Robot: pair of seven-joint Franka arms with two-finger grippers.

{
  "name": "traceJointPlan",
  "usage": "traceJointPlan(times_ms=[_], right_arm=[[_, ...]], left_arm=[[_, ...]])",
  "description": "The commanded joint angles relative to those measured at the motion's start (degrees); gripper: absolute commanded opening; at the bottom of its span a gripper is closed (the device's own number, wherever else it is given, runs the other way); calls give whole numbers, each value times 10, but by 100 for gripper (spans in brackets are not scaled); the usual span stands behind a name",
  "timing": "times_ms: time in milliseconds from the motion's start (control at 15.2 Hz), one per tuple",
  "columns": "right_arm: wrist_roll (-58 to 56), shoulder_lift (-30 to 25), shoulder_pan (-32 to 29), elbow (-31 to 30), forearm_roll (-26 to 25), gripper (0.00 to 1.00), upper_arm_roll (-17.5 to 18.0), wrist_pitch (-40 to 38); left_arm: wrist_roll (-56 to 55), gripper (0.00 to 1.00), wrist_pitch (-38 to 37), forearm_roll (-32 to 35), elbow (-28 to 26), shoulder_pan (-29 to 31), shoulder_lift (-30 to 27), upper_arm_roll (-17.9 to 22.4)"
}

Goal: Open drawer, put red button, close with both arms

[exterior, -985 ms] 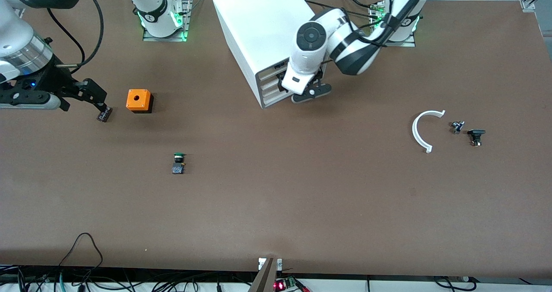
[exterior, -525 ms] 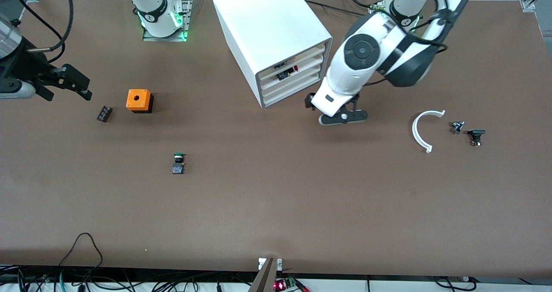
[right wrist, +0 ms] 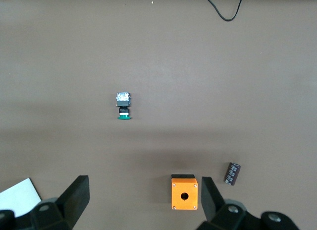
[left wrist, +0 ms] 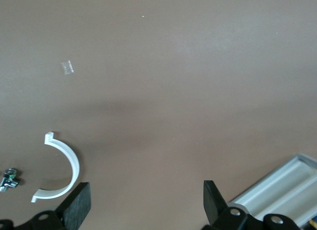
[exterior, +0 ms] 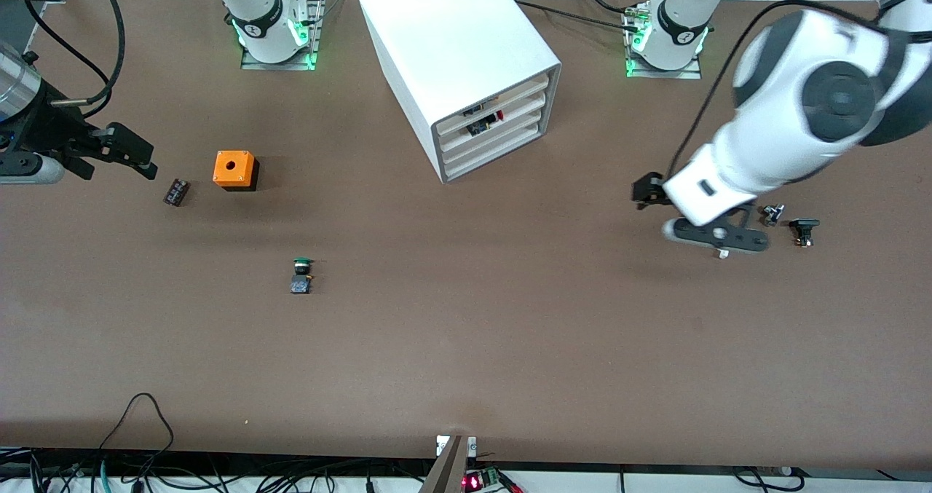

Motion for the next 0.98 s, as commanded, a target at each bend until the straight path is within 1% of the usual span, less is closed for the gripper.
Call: traceJointPlan(times_ms=[0, 66, 263, 394, 460, 525, 657, 854, 919], right_arm=[[-4, 4, -2, 18, -11, 100, 5, -12], [-3, 4, -2, 19, -20, 100, 6, -11], [-3, 4, -2, 19, -27, 100, 7, -11], [-4, 4, -2, 19, -28, 100, 7, -10], [-4, 4, -2, 19, -34, 100, 7, -12], [-2, 4, -2, 19, -38, 100, 7, -12], [-1, 4, -1, 19, -37, 100, 7, -13], [3, 4, 0, 19, -37, 100, 8, -14], [10, 4, 0, 19, -37, 100, 8, -14]], left_arm=[[126, 100, -11, -55, -37, -73, -62, 155], [132, 100, -11, -55, -59, -85, -81, 182], [136, 100, -3, -50, -139, -99, -155, 233], [137, 100, 32, -41, -173, -116, -196, 261], [136, 100, 53, -29, -184, -117, -209, 261], [133, 100, 61, -6, -186, -117, -211, 261], [124, 100, 48, -6, -178, -107, -195, 260], [119, 100, 41, -6, -177, -106, -197, 256], [120, 100, 26, -6, -164, -107, -197, 254]])
